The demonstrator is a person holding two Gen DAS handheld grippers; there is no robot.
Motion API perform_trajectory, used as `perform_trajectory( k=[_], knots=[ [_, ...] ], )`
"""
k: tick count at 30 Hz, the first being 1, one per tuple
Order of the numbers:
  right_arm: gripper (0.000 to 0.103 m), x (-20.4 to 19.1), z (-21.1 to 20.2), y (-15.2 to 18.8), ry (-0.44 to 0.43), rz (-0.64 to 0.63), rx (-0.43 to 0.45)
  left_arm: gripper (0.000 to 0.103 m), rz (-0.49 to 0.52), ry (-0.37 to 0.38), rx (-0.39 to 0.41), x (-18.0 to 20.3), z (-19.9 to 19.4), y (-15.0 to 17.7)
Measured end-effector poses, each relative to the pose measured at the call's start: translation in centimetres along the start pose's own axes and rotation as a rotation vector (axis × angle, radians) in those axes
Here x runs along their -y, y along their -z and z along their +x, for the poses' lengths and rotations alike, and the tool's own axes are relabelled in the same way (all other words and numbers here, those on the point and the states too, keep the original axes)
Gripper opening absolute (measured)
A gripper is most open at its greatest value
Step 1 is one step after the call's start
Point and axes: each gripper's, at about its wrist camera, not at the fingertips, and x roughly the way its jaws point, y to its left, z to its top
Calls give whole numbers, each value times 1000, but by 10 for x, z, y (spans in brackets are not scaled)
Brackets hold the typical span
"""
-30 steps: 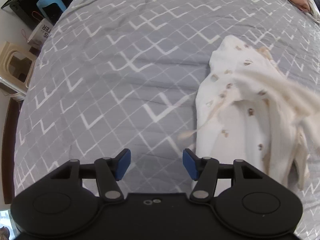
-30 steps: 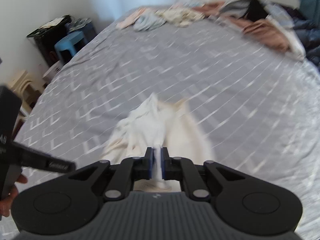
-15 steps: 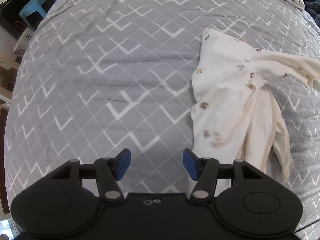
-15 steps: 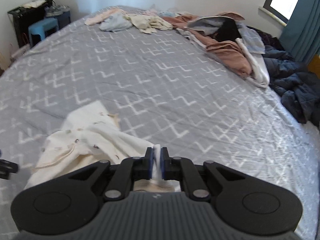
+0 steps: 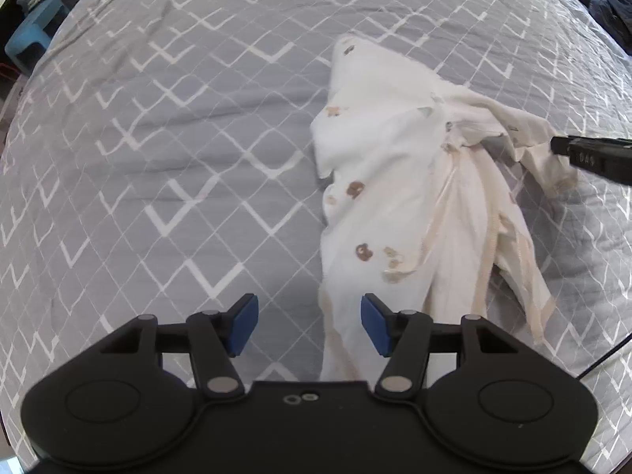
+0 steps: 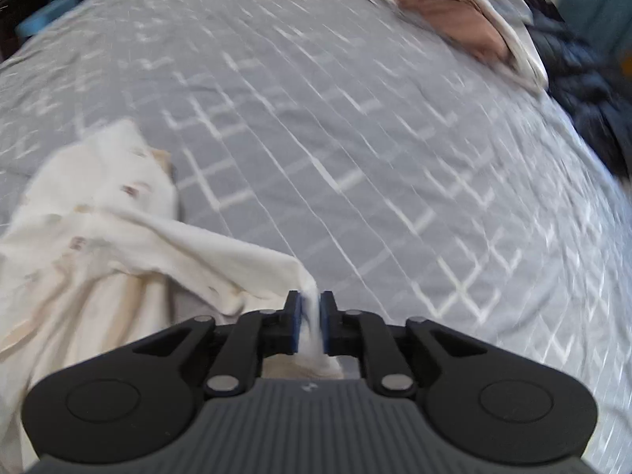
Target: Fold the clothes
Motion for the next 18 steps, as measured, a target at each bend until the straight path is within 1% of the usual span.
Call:
perform_trajectory(
  k=[1, 2, 3, 4, 5, 6, 8, 9, 10, 12, 14, 16, 18],
  knots=[
    [55, 5, -5, 1, 10, 39, 18, 58, 7, -4, 10, 1, -3, 0],
    [66, 10, -11, 3, 20, 78, 36, 58, 12, -5, 17, 2, -5, -2],
    [74, 14, -23, 5, 12, 97, 65, 58, 17, -5, 26, 4, -9, -4],
    [74, 17, -37, 8, -1, 109, 97, 58, 22, -6, 32, 6, -11, -6],
    [74, 20, -57, 13, -45, 115, 128, 58, 24, -10, 33, 7, -13, -8],
    [75, 19, -70, 18, -66, 109, 136, 58, 27, -14, 35, 9, -14, -10],
    [78, 10, -88, 29, -95, 84, 124, 58, 35, -24, 38, 12, -15, -13],
    [83, 2, -95, 36, -113, 68, 109, 58, 42, -31, 41, 14, -16, -14],
    [83, -5, -102, 44, -132, 52, 94, 58, 45, -35, 43, 15, -16, -15],
    [83, -32, -100, 64, -126, -10, 46, 58, 49, -40, 44, 17, -16, -14],
    [83, -53, -93, 82, -103, -35, 17, 58, 52, -43, 43, 18, -16, -13],
    [83, -66, -83, 94, -105, -21, -8, 58, 64, -44, 37, 20, -14, -10],
    [81, -73, -72, 101, -141, 18, -48, 58, 76, -49, 28, 22, -13, -7]
  ],
)
